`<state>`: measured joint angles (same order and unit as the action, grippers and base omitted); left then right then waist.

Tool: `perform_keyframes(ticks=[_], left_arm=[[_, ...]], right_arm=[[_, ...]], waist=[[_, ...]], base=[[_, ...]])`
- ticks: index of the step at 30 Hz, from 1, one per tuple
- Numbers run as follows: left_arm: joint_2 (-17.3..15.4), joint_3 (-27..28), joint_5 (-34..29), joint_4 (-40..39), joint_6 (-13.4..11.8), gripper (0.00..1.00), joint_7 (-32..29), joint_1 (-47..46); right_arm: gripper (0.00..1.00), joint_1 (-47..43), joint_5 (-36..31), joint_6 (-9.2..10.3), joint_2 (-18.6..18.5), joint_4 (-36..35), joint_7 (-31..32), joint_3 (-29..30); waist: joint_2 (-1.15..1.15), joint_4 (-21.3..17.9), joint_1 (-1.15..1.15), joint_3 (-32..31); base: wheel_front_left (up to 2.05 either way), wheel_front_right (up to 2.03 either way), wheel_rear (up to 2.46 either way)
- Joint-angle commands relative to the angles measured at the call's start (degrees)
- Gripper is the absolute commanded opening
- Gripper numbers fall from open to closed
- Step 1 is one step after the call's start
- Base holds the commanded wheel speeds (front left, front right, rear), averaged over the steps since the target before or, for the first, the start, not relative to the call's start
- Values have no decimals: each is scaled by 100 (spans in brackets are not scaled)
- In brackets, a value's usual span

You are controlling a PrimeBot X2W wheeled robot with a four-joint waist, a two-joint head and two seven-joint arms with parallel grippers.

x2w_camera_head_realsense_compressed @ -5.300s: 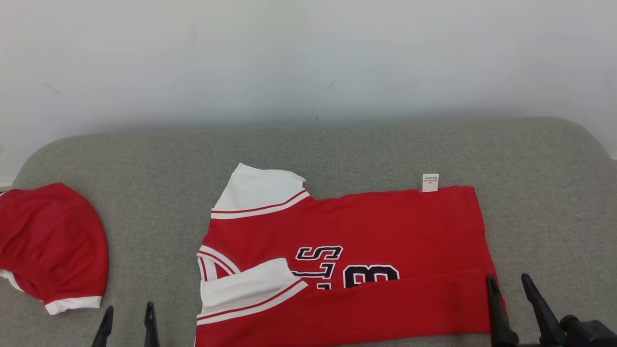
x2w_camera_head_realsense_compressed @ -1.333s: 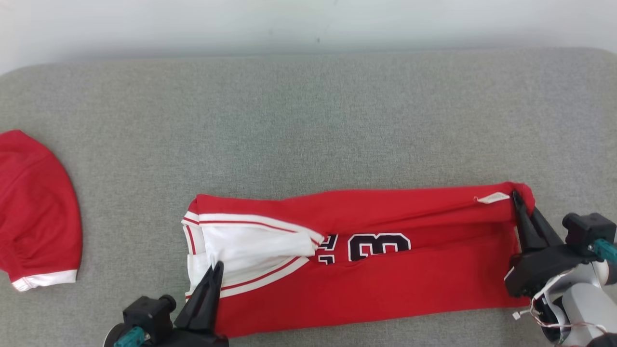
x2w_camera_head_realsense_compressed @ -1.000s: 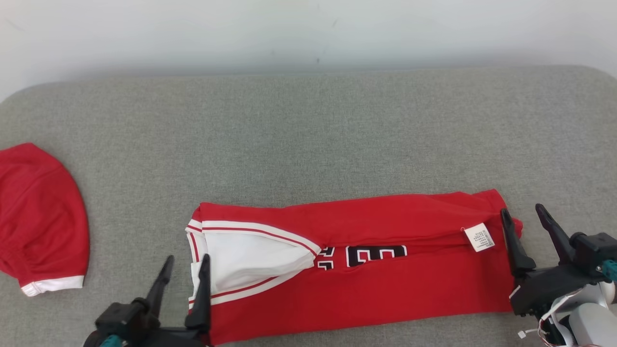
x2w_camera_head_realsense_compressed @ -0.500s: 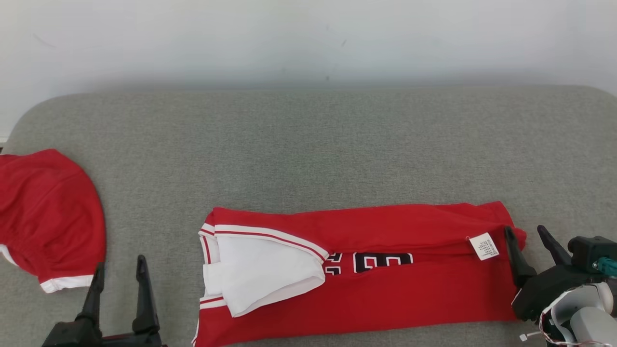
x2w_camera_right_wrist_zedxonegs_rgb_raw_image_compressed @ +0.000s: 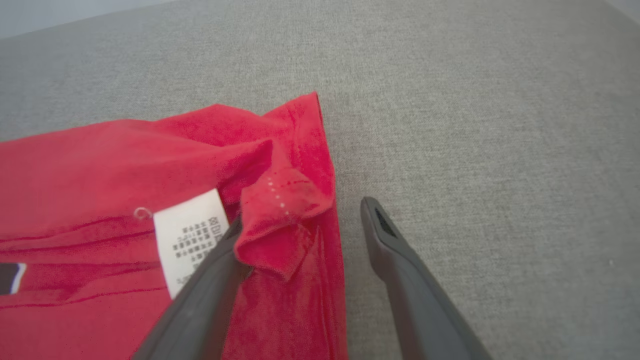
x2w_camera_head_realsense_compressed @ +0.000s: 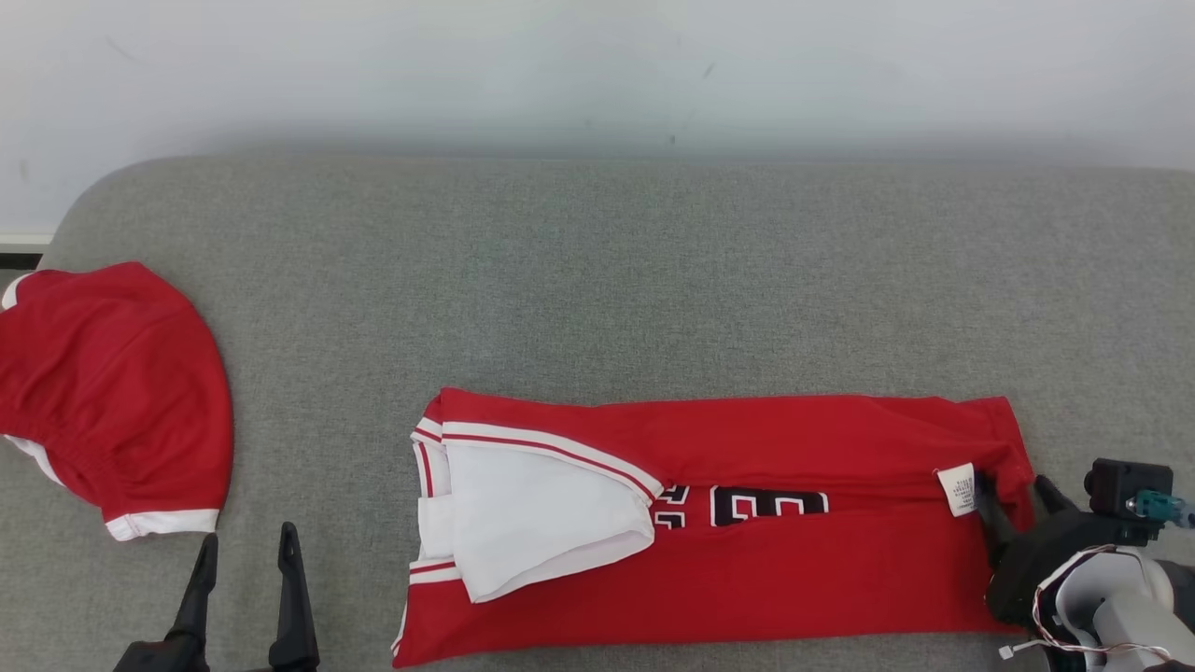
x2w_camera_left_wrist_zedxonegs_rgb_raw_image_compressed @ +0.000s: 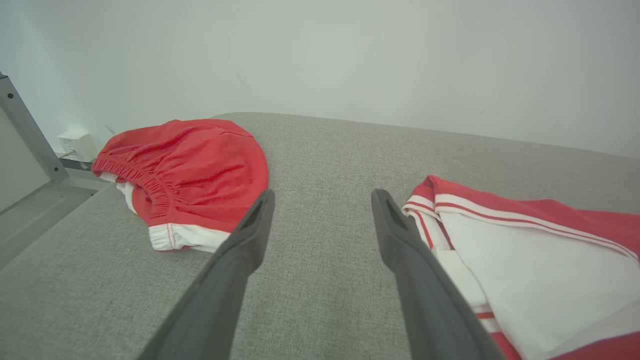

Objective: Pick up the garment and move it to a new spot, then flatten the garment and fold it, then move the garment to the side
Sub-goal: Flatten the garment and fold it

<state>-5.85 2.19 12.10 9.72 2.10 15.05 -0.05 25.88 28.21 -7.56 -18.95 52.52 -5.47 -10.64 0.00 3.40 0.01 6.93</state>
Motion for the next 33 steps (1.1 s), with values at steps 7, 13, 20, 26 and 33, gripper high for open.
perform_keyframes(ticks=[7,13,20,26,33], left_arm=[[121,195,-253,117,245,100,18,-22],[165,243,-360,144,331,100,18,-1],[220,290,-443,224,386,100,18,111],[255,346,-450,227,427,100,18,173],[276,427,-407,299,434,100,18,256]], right_arm=[[0,-114,403,12,218,310,210,-240],[0,-6,605,15,51,346,26,-308],[0,65,642,14,-739,653,-360,-75],[0,25,601,14,-1222,729,-404,4],[0,-10,667,13,-857,100,-339,-242]], waist=[[0,-37,-1,-67],[0,-114,-1,-127],[0,-157,-1,-350],[0,-208,-1,-443],[0,-341,-1,-540]], base=[[0,0,0],[0,0,0],[0,0,0],[0,0,0],[0,0,0]])
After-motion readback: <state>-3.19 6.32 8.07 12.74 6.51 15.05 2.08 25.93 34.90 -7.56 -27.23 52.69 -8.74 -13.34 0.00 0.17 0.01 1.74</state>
